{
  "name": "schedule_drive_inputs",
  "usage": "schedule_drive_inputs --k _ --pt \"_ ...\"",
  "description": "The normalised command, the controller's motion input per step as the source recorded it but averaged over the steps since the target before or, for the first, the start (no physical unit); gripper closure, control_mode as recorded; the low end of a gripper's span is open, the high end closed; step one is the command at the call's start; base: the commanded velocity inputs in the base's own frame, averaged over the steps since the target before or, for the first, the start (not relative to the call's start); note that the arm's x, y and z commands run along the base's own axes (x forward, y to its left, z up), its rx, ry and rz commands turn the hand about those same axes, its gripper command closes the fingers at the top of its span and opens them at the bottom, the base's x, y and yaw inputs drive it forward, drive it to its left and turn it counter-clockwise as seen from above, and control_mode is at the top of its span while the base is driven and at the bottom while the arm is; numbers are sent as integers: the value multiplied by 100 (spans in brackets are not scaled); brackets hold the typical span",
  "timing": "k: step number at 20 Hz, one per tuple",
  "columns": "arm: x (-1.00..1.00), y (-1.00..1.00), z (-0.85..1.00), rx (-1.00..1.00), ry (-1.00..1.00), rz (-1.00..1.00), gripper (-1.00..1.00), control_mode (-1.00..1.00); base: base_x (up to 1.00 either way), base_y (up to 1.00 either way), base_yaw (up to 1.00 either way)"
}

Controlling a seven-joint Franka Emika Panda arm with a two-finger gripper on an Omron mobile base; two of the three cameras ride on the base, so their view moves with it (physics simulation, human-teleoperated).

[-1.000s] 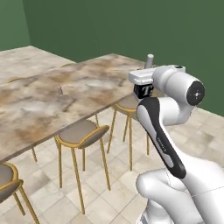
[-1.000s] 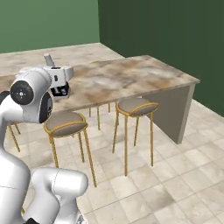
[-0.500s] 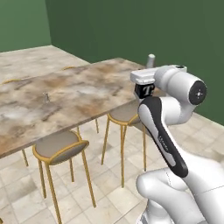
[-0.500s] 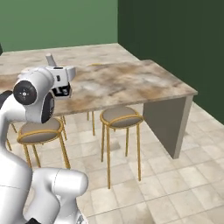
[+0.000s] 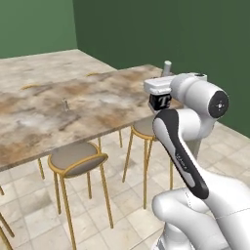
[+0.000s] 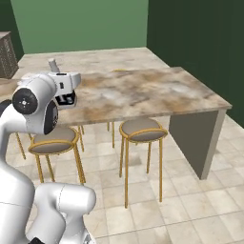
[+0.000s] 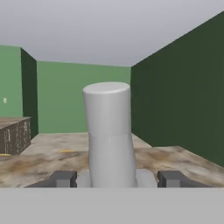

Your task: Open the cabinet directly in front. Then move the liquor and the cup to the dining counter with the candle on it.

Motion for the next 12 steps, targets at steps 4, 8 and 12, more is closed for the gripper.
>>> schedule_drive_inputs --k 4,8,12 --pt "0 0 0 0 0 0 100 100 1 6 20" --pt "0 0 0 0 0 0 100 100 0 -1 16" --pt "0 0 0 0 0 0 100 100 0 -1 16"
